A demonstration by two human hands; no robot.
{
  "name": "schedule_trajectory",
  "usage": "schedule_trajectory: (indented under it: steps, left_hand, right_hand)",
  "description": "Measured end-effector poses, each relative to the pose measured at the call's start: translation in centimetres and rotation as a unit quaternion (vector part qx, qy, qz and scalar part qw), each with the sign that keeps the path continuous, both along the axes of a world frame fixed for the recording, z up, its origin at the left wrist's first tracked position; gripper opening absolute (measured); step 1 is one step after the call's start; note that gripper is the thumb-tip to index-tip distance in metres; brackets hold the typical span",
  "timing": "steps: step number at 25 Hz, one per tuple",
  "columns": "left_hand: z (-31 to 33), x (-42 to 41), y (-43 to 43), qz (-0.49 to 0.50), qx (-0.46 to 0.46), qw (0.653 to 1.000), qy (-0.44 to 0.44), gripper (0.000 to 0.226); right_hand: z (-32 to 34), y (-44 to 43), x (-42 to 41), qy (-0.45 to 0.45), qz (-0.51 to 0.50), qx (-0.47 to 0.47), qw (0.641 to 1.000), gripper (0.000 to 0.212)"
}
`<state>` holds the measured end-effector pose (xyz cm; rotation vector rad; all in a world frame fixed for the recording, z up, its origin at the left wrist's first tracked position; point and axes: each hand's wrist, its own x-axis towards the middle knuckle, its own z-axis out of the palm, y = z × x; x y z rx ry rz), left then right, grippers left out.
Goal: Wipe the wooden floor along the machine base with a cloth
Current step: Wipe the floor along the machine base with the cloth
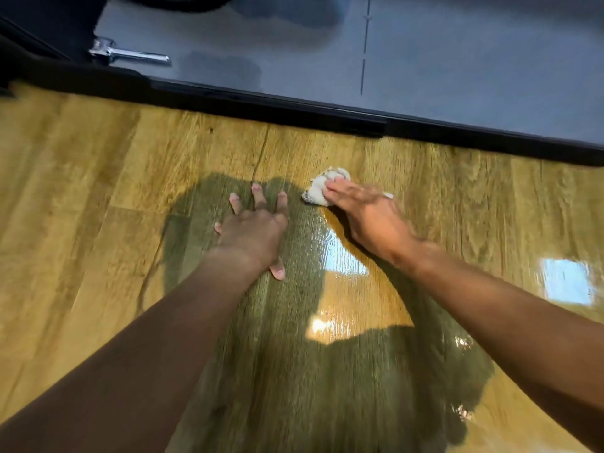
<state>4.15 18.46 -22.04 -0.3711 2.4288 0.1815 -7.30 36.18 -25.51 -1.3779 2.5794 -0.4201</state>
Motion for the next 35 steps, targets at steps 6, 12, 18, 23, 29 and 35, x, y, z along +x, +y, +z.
schedule_trajectory:
  steps: [6, 12, 18, 23, 29, 35]
  left_hand:
    - [-0.1, 0.2, -0.2, 0.006, -0.012, 1.000, 0.009, 0.140]
    - [-0.9, 0.9, -0.3, 0.020, -0.022, 0.999, 0.040, 0.141]
    - [-0.4, 3.2, -2.4, 0.046, -0.038, 0.997, 0.039, 0.135]
    - [-0.4, 5.2, -4.5, 0.018, -0.035, 0.999, 0.038, 0.134]
    - [-0.2, 5.4, -4.8, -0.006, -0.037, 0.998, 0.043, 0.131]
    - [0.0, 5.8, -4.7, -0.010, -0.041, 0.998, 0.044, 0.128]
  right_hand:
    - [0.9, -3.7, -6.3, 0.015, -0.077, 0.023, 0.997, 0.055]
    - [1.1, -0.1, 0.0, 0.014, 0.189, 0.042, 0.981, 0.051]
    - [0.6, -2.4, 1.6, -0.004, 0.011, 0.007, 1.000, 0.049]
    - [1.0, 3.1, 7.4, -0.017, 0.255, 0.003, 0.967, 0.052]
    - [0.1, 0.9, 6.5, -0.032, 0.010, 0.008, 0.999, 0.049]
    - [1.1, 4.6, 14.3, -0.151, 0.332, -0.053, 0.930, 0.051]
